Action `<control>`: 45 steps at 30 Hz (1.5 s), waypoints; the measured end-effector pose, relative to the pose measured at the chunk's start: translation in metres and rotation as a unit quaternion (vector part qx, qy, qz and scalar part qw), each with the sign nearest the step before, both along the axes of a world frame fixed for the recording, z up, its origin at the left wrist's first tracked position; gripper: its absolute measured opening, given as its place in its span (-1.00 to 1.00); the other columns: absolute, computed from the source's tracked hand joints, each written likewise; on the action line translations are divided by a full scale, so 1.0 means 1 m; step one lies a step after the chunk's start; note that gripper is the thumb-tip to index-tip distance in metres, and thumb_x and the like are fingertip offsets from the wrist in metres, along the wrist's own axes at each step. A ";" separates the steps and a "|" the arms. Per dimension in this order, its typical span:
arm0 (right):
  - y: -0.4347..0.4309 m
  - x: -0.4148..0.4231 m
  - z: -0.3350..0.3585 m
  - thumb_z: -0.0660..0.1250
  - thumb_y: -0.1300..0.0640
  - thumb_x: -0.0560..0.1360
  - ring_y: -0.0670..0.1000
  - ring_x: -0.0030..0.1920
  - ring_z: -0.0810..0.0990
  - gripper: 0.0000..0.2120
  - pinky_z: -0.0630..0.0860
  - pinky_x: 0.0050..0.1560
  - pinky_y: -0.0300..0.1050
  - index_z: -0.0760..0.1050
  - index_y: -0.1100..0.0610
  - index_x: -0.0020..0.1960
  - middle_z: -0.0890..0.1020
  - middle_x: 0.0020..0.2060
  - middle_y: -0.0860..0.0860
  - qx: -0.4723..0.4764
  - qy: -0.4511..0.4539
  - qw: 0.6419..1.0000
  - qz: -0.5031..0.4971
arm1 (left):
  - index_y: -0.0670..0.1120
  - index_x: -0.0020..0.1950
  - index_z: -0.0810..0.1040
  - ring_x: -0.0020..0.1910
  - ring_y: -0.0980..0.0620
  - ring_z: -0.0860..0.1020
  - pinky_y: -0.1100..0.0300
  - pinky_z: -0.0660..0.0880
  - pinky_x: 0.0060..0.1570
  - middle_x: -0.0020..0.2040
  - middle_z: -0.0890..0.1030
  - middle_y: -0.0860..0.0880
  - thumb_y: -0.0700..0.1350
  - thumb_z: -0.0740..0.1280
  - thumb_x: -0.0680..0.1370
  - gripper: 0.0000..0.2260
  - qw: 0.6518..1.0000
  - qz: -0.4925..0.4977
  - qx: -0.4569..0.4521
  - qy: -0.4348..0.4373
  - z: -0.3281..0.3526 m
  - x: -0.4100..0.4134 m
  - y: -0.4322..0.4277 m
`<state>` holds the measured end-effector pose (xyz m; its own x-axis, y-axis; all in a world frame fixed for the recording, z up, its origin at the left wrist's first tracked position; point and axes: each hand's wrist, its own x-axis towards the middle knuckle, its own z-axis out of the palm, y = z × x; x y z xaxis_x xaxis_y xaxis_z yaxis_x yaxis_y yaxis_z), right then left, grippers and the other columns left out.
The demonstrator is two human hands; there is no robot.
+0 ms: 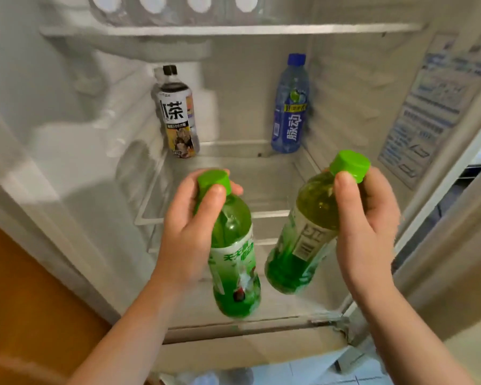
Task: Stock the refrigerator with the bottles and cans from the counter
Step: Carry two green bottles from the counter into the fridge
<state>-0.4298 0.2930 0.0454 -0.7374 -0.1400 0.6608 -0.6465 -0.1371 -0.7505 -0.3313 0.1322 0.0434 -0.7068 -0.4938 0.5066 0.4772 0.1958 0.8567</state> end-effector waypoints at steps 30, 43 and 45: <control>-0.086 -0.129 0.012 0.26 -0.06 0.54 -0.09 -0.07 0.54 -0.80 0.48 -0.02 -0.13 0.50 0.04 0.06 0.59 -0.08 -0.04 0.103 -0.028 0.990 -0.096 | 0.14 0.10 0.44 0.04 0.20 0.57 0.37 0.47 -0.01 0.03 0.62 0.07 0.19 0.23 0.47 -0.74 0.994 0.039 -0.102 -0.028 0.020 -0.161 -0.064; -0.061 -0.123 -0.056 0.44 -0.03 0.30 -0.36 0.08 0.48 -0.22 0.46 0.04 -0.29 0.12 -0.29 0.39 0.43 0.06 -0.53 0.234 -0.025 0.970 -0.059 | 0.30 0.23 0.06 0.25 0.12 0.45 0.17 0.38 0.16 0.28 0.42 0.13 -0.02 0.47 0.38 -0.33 0.936 0.021 -0.245 -0.254 -0.054 -0.125 -0.073; -0.062 -0.127 -0.061 0.48 -0.02 0.30 -0.52 0.00 0.41 -0.28 0.39 -0.05 -0.44 0.17 -0.31 0.32 0.39 -0.02 -0.63 0.244 -0.028 0.967 -0.070 | 0.27 0.27 0.05 0.24 0.15 0.42 0.20 0.34 0.13 0.29 0.40 0.17 -0.01 0.46 0.40 -0.33 0.931 0.022 -0.250 -0.264 -0.057 -0.131 -0.077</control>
<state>-0.5564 0.2312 -0.0157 -0.8043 -0.3202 0.5006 -0.5899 0.3281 -0.7378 -0.4623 0.0557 -0.0141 -0.9072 -0.3243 0.2681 -0.0030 0.6422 0.7665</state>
